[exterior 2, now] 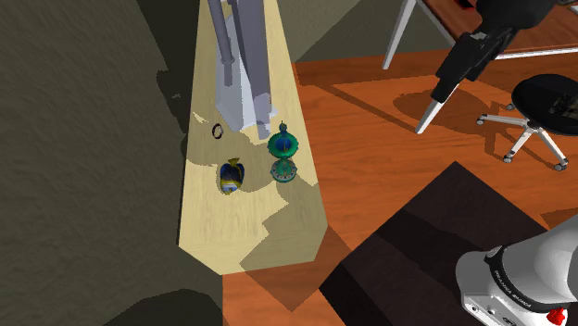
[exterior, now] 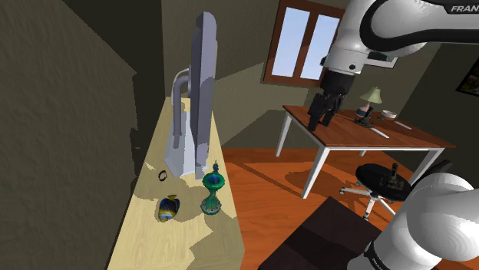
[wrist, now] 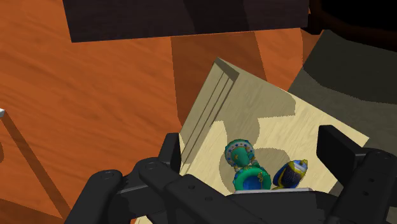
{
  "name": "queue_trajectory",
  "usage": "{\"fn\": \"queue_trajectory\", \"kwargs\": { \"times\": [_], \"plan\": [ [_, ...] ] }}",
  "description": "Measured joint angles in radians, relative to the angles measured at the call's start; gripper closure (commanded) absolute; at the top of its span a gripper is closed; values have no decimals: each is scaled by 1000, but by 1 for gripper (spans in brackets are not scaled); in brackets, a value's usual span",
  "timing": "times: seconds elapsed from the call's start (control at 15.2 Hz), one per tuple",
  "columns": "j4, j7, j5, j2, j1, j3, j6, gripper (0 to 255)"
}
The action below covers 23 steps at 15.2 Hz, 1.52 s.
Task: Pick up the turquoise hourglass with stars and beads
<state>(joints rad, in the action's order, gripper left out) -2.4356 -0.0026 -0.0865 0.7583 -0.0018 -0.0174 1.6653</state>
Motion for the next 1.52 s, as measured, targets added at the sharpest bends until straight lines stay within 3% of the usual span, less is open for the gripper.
{"fn": "queue_trajectory", "kwargs": {
  "times": [0.2, 0.92, 1.52],
  "plan": [
    [-14, 4, -3, -29, 2, -8, 41, 0],
    [29, 55, -15, -400, 19, -82, 371, 0],
    [185, 128, 31, -748, 32, -130, 564, 0]
  ]
}}
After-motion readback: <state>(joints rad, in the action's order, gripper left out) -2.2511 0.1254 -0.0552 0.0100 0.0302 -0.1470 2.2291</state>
